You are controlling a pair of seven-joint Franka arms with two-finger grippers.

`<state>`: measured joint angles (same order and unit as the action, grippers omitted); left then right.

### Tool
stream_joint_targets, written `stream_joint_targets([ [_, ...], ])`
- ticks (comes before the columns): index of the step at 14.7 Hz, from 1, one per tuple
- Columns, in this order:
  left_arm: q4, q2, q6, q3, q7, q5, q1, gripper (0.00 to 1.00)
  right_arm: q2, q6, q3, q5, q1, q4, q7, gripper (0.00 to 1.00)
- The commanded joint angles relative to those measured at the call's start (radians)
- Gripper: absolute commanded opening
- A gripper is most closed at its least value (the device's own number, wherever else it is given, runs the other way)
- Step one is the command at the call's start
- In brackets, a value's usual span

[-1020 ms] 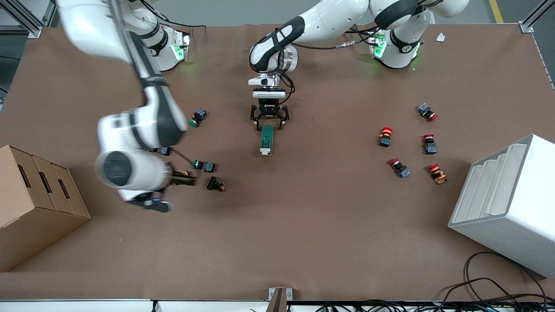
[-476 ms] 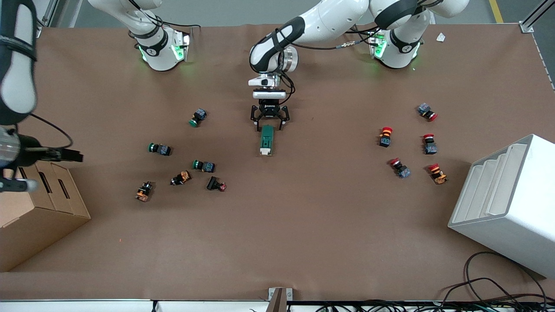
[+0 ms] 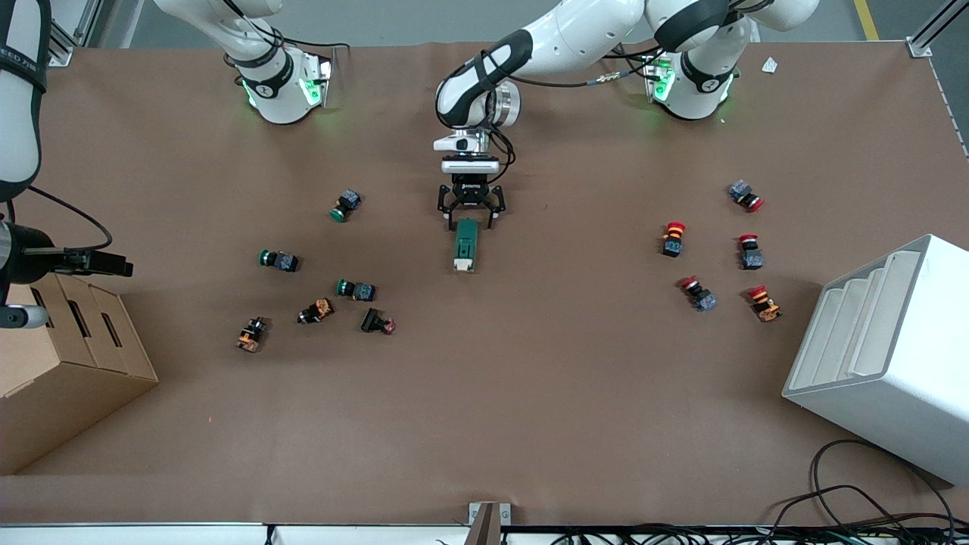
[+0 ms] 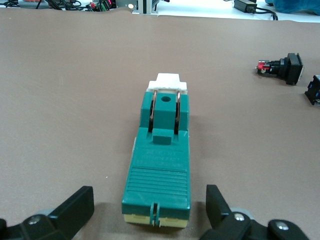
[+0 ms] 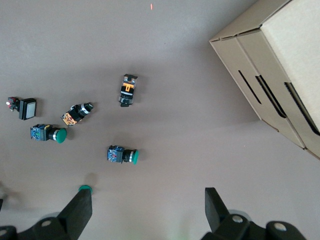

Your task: Close load switch with both arms

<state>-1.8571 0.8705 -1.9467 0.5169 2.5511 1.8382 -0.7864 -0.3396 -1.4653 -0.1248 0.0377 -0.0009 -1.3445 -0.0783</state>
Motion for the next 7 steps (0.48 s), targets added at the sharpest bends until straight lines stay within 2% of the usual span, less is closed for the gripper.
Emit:
stream_joint_targets([
  [1, 0.01, -0.011, 0.003, -0.003, -0.04, 0.0, 0.007, 1.0, 0.028, 0.049, 0.005, -0.013, -0.008, -0.002, 0.008, 1.0],
  [5, 0.013, -0.045, 0.003, 0.0, -0.07, -0.052, 0.015, 1.0, 0.105, 0.053, 0.004, -0.018, 0.001, -0.062, 0.05, 1.0],
  [7, 0.038, -0.07, 0.003, 0.011, -0.106, -0.152, 0.016, 0.99, 0.139, 0.049, 0.001, -0.028, 0.027, -0.085, 0.08, 1.0],
])
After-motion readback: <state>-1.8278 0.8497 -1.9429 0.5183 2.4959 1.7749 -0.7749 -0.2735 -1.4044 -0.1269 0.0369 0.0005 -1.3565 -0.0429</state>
